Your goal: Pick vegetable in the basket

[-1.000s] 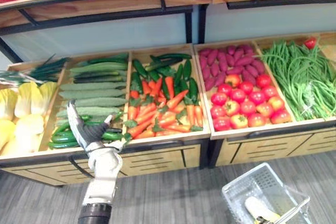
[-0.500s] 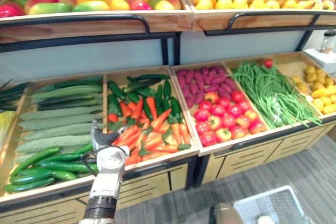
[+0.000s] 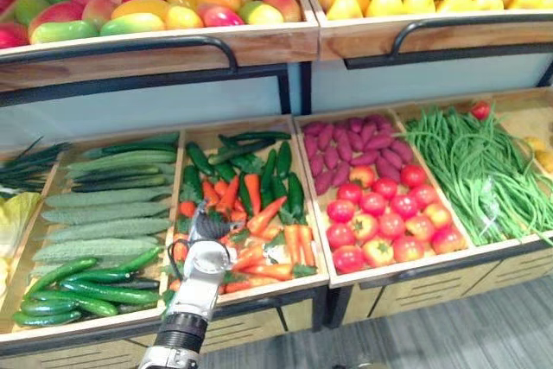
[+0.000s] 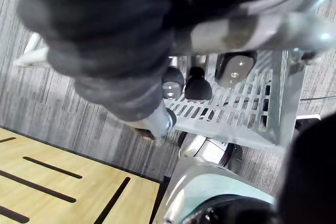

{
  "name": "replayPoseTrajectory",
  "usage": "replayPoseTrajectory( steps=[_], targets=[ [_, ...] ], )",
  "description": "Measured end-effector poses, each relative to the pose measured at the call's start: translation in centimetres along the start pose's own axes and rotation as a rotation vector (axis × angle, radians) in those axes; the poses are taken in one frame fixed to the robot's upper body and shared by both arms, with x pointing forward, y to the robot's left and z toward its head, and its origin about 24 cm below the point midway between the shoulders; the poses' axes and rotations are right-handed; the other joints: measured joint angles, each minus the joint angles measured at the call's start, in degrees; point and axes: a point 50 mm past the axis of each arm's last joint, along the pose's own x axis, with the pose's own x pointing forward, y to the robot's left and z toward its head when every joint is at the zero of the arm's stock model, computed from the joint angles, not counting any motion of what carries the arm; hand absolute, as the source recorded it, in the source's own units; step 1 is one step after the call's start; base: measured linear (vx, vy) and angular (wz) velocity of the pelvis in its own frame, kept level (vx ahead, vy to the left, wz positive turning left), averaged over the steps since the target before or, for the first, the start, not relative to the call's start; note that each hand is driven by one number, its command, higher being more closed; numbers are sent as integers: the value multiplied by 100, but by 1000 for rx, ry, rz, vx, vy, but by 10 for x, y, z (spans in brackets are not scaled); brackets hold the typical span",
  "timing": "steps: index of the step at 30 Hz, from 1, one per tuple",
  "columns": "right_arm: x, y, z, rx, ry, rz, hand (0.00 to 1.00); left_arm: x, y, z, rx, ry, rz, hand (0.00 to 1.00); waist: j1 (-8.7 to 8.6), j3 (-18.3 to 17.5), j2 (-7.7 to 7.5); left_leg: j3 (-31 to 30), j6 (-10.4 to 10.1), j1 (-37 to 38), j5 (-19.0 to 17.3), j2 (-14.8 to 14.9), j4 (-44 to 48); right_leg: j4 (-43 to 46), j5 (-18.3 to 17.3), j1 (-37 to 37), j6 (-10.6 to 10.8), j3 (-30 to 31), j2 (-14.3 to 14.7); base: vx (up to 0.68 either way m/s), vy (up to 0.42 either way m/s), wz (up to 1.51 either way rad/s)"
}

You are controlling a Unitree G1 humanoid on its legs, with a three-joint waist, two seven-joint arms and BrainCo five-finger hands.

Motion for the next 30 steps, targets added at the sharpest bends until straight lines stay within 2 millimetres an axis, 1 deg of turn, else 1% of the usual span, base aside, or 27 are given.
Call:
replayPoseTrajectory(
  steps=[1,2,3,4,5,6,7,8,10,11,12,13,17,19,25,30],
  targets=[
    [-1,-2,6,-11,-14,-3,100,-2,0,-3,4,7,-9,0,39,-24,3,127,23,-62,-109,53,-283,7,15,27,-11,18,0,-56,44,-23],
    [-1,-1,11,-17,-27,1,100,-4,-1,-5,9,10,-17,0,63,-43,50,129,103,-50,-39,-24,-699,7,41,34,29,53,1,-67,134,-47],
    [-3,1,21,-25,-61,11,100,-7,-4,-6,22,15,-34,0,131,-39,201,17,116,6,204,-199,-1702,18,87,3,102,199,73,-33,112,-55],
    [-3,1,24,-25,-67,8,100,-8,-4,-10,30,24,-32,0,152,-49,208,37,-29,154,263,-286,-1955,-2,122,-16,158,325,66,17,144,-48],
    [-3,8,30,-29,-80,22,100,-10,-3,-17,62,45,-26,0,107,-89,221,103,38,276,409,-511,-2420,-206,291,6,248,454,-8,41,136,-23],
    [-3,9,32,-27,-82,21,100,-10,-3,-17,66,47,-24,0,98,-88,220,144,46,289,530,-667,-2718,-408,443,-11,259,486,-75,47,161,-7],
    [-2,10,31,-23,-81,18,100,-9,-2,-16,68,45,-21,0,91,-80,222,193,41,321,592,-753,-2881,-518,529,-30,276,514,-108,21,130,-11],
    [-2,10,30,-20,-75,16,100,-7,-1,-18,78,53,-19,0,108,-72,193,226,37,349,711,-848,-3060,-606,619,-51,256,541,-144,31,108,-7],
    [-2,8,27,-6,-67,13,100,-4,2,-30,114,99,-16,0,86,-73,187,255,58,467,795,-970,-3284,-627,647,-35,261,574,-186,56,106,-5],
    [-2,7,26,-2,-66,10,100,-4,2,-32,120,109,-16,0,72,-73,187,256,59,489,813,-985,-3318,-633,647,-27,261,577,-190,72,86,-2],
    [-2,2,23,11,-60,1,100,-3,5,-39,144,145,-10,0,-16,-72,188,254,61,563,827,-1027,-3417,-696,656,30,273,573,-201,67,73,0],
    [-3,-1,21,23,-57,-7,100,-1,9,-43,162,160,-1,0,-37,-80,198,260,61,595,828,-1054,-3482,-733,675,40,300,578,-208,65,69,-1],
    [-3,-11,10,13,-33,-37,100,3,11,-38,174,174,0,0,-43,-80,201,274,68,636,833,-1134,-3625,-986,784,141,336,604,-219,67,58,-5],
    [-3,-16,7,14,-24,-52,100,3,11,-43,225,201,-24,0,-61,-80,204,276,74,652,837,-1203,-3707,-1181,893,197,332,624,-220,46,46,-9],
    [-3,-17,8,12,-29,-61,100,1,12,-51,264,223,-45,0,-33,-84,197,261,75,678,837,-1240,-3726,-1413,1013,321,328,628,-215,6,6,-1],
    [-4,-18,16,-22,-51,-61,100,-4,12,-64,310,227,-47,0,-27,-83,200,303,83,749,844,-1217,-3778,-1513,1081,387,311,679,-209,-44,-36,-6]
  ],
)
